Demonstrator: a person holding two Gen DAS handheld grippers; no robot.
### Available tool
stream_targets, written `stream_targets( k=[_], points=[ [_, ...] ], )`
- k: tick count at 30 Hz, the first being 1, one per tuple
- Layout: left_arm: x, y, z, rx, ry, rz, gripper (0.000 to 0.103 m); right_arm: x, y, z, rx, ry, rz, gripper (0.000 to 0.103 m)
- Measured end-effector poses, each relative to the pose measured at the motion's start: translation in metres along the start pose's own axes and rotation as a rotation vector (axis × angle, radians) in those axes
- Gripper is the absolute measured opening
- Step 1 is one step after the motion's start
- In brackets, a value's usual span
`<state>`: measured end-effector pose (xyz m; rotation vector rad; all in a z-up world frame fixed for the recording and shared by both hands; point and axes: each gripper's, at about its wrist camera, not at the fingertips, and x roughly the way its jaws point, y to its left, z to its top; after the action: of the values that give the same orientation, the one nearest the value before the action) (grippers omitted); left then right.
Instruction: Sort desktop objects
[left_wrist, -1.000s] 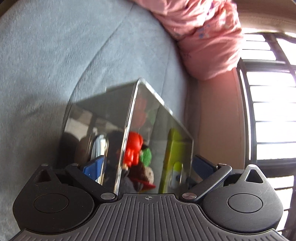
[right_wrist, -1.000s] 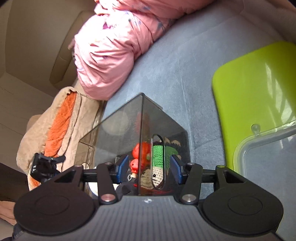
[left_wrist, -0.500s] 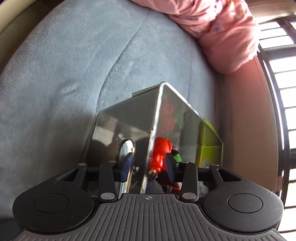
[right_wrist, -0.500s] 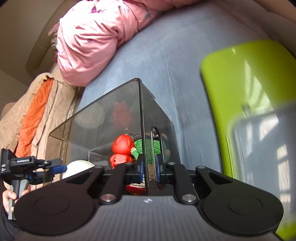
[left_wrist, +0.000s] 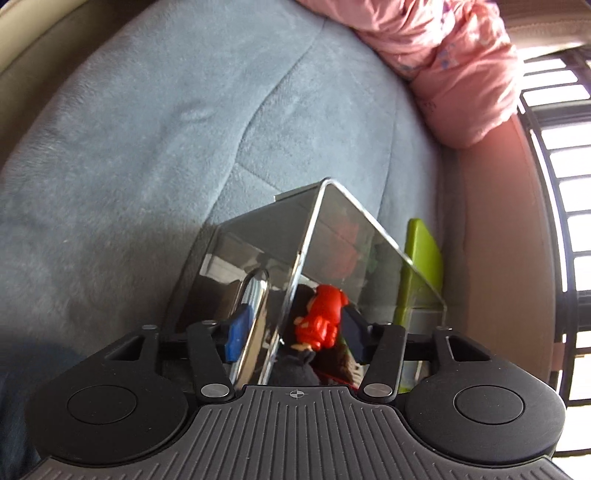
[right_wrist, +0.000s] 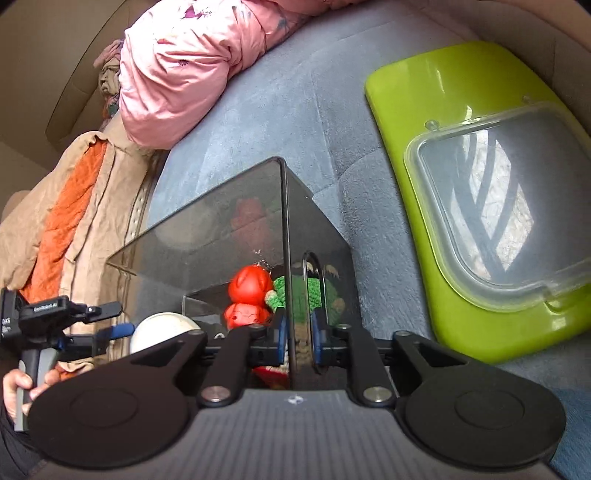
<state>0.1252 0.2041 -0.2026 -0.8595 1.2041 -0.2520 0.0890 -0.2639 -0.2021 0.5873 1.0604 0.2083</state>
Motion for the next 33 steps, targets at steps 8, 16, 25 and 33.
stream_targets(
  k=[8,16,25,33],
  points=[
    [-0.078,-0.08,-0.059,0.224,-0.145,0.157,0.101,-0.059,0.099,-0.007,-0.339,-0.113,-0.075,0.085],
    [-0.134,-0.119,-0.089,0.374,-0.22,0.072,0.103,0.088,0.198,-0.047,-0.809,0.339,-0.127,0.072],
    [-0.123,-0.081,-0.078,0.29,-0.21,0.106,0.103,0.156,0.241,-0.086,-0.933,0.378,-0.118,0.077],
    [-0.112,-0.062,-0.076,0.25,-0.181,0.087,0.103,0.186,0.223,-0.046,-0.701,0.357,-0.114,0.038]
  ],
)
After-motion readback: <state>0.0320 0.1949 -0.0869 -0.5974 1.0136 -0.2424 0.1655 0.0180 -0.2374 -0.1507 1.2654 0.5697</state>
